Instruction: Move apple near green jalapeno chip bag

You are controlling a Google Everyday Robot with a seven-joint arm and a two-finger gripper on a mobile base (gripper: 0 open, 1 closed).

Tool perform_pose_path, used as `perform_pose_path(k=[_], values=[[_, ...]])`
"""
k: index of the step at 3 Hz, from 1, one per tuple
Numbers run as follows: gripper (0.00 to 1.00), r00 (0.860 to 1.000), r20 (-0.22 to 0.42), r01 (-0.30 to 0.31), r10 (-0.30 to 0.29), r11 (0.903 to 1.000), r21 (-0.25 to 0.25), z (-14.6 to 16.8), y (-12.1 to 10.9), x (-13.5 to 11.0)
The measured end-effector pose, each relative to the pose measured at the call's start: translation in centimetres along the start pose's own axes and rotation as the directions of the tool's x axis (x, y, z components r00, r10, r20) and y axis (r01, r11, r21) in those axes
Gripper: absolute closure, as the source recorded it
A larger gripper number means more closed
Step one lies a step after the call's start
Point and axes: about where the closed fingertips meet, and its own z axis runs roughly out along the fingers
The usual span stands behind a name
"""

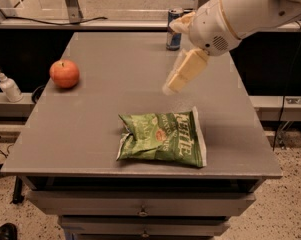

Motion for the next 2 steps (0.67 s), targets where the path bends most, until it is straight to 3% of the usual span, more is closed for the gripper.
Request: perform_pose_path(k=[1, 2], values=[[0.00, 1.000, 0.022, 0.022, -0.022, 0.9997, 0.008, 0.6, -0.6, -0.7], [0.00, 0.996, 0.073, 0.043, -0.044, 0.9989, 0.017, 3.9, -2.8, -1.7]])
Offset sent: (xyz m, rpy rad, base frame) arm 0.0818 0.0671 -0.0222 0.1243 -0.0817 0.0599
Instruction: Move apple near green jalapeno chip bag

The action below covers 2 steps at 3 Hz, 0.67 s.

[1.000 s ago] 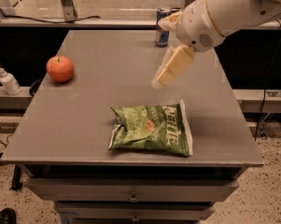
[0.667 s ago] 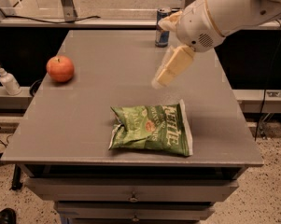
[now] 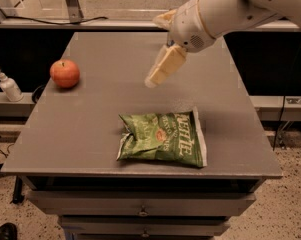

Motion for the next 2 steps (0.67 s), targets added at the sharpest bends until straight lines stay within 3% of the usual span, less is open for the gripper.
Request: perform_pose_path(k=[2], values=[[0.00, 0.997, 0.077, -0.020, 0.018, 0.9995, 0.025, 6.8, -4.8, -1.0]])
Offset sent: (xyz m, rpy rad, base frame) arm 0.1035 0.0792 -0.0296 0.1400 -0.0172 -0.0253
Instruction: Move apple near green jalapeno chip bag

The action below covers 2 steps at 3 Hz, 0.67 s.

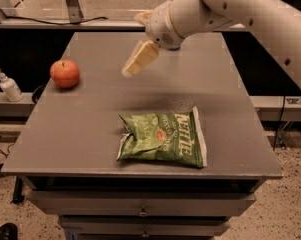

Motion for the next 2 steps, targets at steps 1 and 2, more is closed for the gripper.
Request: perform_pose_path(k=[1, 2], values=[[0.00, 0.999, 0.017, -0.032, 0.032, 0.9995, 0.005, 3.8, -1.1, -0.1], [0.00, 0.998, 0.021, -0.062, 0.062, 0.9979, 0.017, 6.9, -2.3, -0.1]])
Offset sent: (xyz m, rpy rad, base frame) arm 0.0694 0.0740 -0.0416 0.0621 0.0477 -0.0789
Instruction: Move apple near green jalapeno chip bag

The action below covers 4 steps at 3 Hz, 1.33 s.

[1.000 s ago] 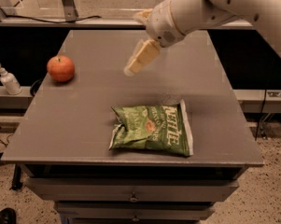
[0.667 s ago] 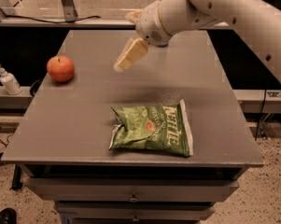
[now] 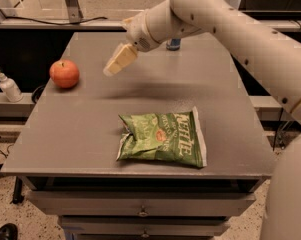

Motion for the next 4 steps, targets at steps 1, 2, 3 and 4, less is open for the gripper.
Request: perform_pose_path(k=[1, 2, 3, 4], values=[[0.00, 1.000, -0.004, -0.030, 0.030, 0.9995, 0.006, 2.9, -0.7, 0.2], [0.00, 0.998, 0.003, -0.059, 0.059, 0.9981, -0.017, 6.3, -0.4, -0.1], [0.00, 0.997, 0.022, -0.073, 0.075, 0.9953, -0.063, 9.6, 1.3, -0.8], [0.00, 0.995, 0.048, -0.079, 0.085, 0.9901, -0.116, 12.0, 3.4, -2.4]])
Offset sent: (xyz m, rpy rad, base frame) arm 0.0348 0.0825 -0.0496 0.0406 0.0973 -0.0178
